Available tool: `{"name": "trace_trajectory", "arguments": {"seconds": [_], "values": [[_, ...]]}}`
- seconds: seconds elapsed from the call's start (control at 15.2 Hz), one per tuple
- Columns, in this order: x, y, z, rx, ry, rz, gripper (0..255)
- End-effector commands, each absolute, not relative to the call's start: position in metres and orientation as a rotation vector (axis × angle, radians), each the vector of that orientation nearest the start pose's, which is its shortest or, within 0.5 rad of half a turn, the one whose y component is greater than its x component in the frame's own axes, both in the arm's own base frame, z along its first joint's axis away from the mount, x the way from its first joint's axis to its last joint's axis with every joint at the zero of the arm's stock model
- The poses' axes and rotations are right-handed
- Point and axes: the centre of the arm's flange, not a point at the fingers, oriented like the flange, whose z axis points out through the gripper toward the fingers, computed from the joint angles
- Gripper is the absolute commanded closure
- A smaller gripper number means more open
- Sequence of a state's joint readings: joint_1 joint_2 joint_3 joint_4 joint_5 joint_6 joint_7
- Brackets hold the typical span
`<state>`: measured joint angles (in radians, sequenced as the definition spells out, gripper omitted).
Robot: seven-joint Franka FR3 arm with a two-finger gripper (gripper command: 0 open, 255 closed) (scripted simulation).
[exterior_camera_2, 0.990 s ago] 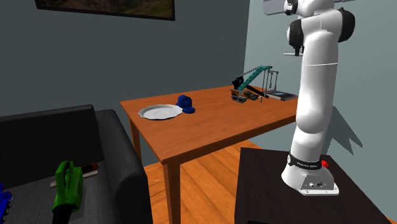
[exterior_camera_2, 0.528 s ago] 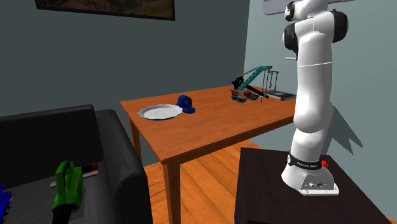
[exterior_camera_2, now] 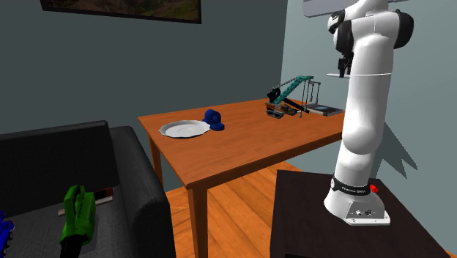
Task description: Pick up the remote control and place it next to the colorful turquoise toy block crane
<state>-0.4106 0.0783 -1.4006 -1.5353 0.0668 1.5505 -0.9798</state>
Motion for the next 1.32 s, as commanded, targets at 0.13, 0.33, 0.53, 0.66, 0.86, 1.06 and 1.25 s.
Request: {"name": "trace_trajectory", "arguments": {"seconds": [0.13,0.33,0.53,0.66,0.86,1.06,1.25], "values": [[-0.102,-0.548,0.610,-2.879,1.267,0.016,255],[-0.102,-0.548,0.594,-2.879,1.267,0.016,255],[-0.102,-0.548,0.578,-2.879,1.267,0.016,255],[-0.102,-0.548,0.568,-2.879,1.267,0.016,255],[-0.102,-0.548,0.552,-2.879,1.267,0.016,255],[-0.102,-0.548,0.536,-2.879,1.267,0.016,255],[-0.102,-0.548,0.520,-2.879,1.267,0.016,255]]}}
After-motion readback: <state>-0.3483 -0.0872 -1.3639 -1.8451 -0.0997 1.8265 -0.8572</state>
